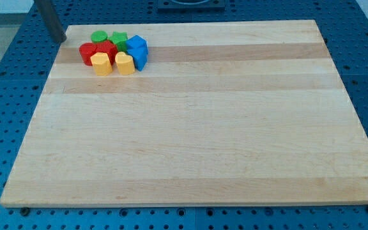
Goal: Push the red circle towards the right
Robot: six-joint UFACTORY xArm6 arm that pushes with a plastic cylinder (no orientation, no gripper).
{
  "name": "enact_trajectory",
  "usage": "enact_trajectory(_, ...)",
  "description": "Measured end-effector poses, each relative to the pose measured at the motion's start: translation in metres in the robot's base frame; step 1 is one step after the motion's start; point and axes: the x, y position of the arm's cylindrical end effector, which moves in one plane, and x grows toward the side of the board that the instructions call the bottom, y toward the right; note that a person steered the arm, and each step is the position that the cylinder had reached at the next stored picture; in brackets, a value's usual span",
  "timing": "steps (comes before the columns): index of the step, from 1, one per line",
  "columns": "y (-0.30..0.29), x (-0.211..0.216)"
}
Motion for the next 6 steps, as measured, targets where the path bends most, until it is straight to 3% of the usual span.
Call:
enact_trajectory(1, 0.000, 0.029)
enact_trajectory(3, 0.029, 0.036)
enact_trajectory(6, 0.131, 0.056)
